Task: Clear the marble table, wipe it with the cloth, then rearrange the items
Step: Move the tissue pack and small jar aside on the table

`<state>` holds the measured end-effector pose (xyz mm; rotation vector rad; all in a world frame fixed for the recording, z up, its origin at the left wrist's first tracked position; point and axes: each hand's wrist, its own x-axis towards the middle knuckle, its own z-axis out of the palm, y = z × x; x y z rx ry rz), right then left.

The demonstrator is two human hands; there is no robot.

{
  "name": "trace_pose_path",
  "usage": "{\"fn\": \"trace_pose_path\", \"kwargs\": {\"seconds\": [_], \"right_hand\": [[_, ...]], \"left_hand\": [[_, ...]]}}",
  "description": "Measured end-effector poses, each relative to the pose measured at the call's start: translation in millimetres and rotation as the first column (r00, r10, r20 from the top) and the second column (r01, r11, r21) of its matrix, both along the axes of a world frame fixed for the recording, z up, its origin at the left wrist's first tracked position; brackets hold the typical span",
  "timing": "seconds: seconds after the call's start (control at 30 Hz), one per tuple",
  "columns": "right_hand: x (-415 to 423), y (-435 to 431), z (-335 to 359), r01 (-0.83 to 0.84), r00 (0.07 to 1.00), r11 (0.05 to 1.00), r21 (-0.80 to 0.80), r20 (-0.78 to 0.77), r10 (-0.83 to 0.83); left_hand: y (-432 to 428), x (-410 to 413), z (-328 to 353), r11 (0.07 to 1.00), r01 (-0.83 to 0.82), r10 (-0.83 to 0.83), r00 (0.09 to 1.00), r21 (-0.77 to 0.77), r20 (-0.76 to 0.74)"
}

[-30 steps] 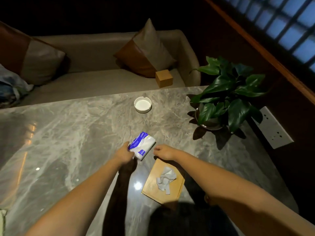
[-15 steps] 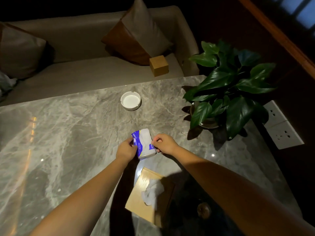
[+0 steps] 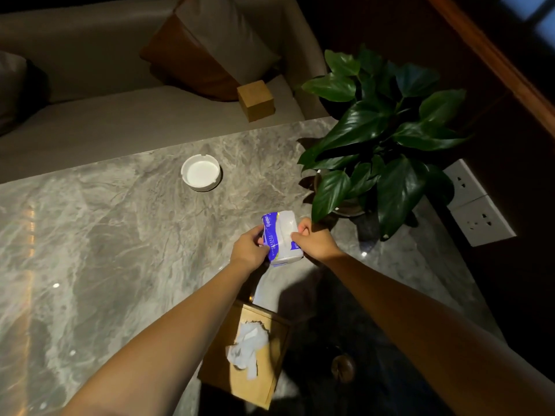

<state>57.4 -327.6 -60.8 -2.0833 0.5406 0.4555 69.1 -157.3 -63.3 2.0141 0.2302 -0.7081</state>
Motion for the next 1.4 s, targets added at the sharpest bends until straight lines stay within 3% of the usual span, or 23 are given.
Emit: {"fn": "trace_pose_path", "kwargs": {"seconds": [0.1, 0.2, 0.3, 0.4, 0.53, 0.77, 0.9, 1.0, 1.13, 1.23, 1.4], "right_hand": [[1, 3, -4, 0.094, 0.991, 0.996, -0.007, 0.099, -0.092], [9, 11, -5, 0.202, 0.929, 0.979, -0.008, 0.317, -0.189], [30, 27, 7, 0.168, 0.873, 0.986, 0.011, 0.463, -0.154], [53, 50, 21, 0.071, 0.886, 0.997, 0.038, 0.457, -0.081], [86, 78, 9, -0.03, 0.906, 0.999, 0.034, 0.423, 0.013], [130, 118, 2, -0.175, 0.953, 0.977, 0.125, 0.269, 0.136], [146, 131, -2, -0.27, 0.928, 0.96, 0.077, 0.285, 0.238], [154, 124, -3, -0.235, 0.935, 0.971, 0.032, 0.28, 0.217], [161, 94, -5, -0.109, 0.947, 0.993, -0.055, 0.299, 0.12], [164, 71, -7, -0.031, 0.954, 0.995, -0.095, 0.294, 0.058], [167, 57, -8, -0.036, 0.96, 0.995, -0.092, 0.272, 0.06]], "left_hand": [[2, 8, 2, 0.999, 0.05, -0.05, 0.999, -0.001, -0.009], [12, 20, 2, 0.995, 0.089, -0.087, 0.996, 0.05, -0.033], [32, 40, 3, 0.984, -0.15, 0.148, 0.989, 0.098, 0.022], [59, 68, 5, 0.922, -0.383, 0.381, 0.923, 0.051, 0.044], [87, 99, 12, 0.863, -0.505, 0.503, 0.863, 0.032, 0.049], [104, 138, 0, 0.891, -0.453, 0.449, 0.89, 0.036, 0.074], [97, 145, 7, 0.907, -0.405, 0.373, 0.901, 0.119, 0.221], [88, 157, 9, 0.92, -0.334, 0.276, 0.923, 0.204, 0.269], [56, 171, 12, 0.957, -0.242, 0.2, 0.948, 0.157, 0.247], [31, 169, 10, 0.959, -0.266, 0.233, 0.937, 0.101, 0.26], [21, 174, 7, 0.945, -0.325, 0.316, 0.93, 0.02, 0.187]]}}
